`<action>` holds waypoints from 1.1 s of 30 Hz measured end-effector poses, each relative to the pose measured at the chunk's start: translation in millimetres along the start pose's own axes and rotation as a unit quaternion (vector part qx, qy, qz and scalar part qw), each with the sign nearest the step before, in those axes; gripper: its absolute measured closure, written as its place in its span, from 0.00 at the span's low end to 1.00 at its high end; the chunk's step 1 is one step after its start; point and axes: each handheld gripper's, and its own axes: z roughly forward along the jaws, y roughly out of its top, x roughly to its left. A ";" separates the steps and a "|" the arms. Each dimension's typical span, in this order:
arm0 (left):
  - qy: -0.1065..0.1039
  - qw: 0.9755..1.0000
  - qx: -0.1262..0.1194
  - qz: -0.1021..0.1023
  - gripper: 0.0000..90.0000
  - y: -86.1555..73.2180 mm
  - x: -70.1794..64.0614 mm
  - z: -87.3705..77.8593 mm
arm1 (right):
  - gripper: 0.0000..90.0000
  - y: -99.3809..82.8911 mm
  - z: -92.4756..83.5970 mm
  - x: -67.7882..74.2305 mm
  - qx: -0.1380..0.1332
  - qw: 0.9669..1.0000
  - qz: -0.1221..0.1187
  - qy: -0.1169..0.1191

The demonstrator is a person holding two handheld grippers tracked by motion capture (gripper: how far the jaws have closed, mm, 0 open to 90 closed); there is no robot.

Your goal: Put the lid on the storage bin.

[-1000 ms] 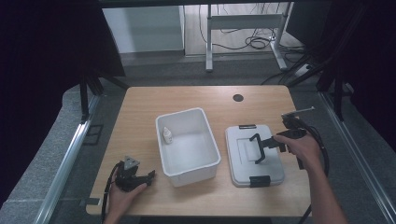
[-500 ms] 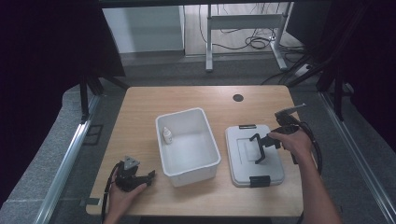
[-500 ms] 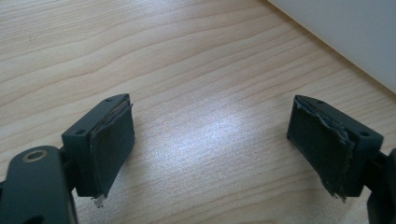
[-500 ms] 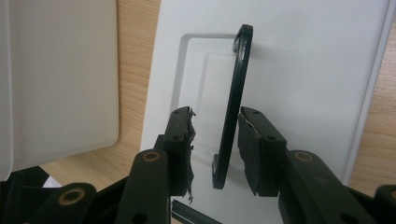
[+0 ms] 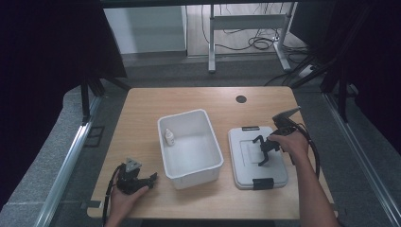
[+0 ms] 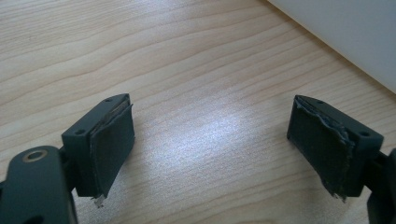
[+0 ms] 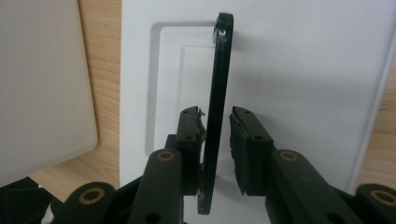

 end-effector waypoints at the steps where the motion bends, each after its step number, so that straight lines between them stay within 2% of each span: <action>1: 0.000 1.000 0.000 0.000 0.16 0.0 -0.1 0.0 | 0.86 0.8 3.9 0.6 0.010 1.000 0.002 0.001; 5: 0.000 1.000 -0.001 -0.001 0.16 0.0 -0.2 0.2 | 0.93 1.8 7.1 0.7 0.018 1.000 0.011 0.001; 11: 0.000 1.000 0.000 0.000 0.16 0.0 0.0 0.0 | 0.94 1.1 6.6 1.8 0.018 0.999 0.027 -0.006; 12: 0.000 1.000 -0.001 -0.001 0.16 0.0 -0.2 0.2 | 0.94 0.4 6.4 1.8 0.015 0.999 0.036 -0.004; 17: 0.000 1.000 -0.001 -0.001 0.16 0.0 -0.1 0.1 | 0.94 -0.9 3.6 2.1 0.013 0.999 0.042 -0.006; 23: 0.000 1.000 -0.001 -0.001 0.16 0.0 -0.2 0.1 | 0.94 -1.8 -2.5 4.4 0.008 0.999 0.039 -0.004; 33: 0.000 1.000 0.000 -0.001 0.16 0.0 -0.1 0.0 | 0.94 -2.9 -25.2 14.1 -0.002 1.000 0.028 0.007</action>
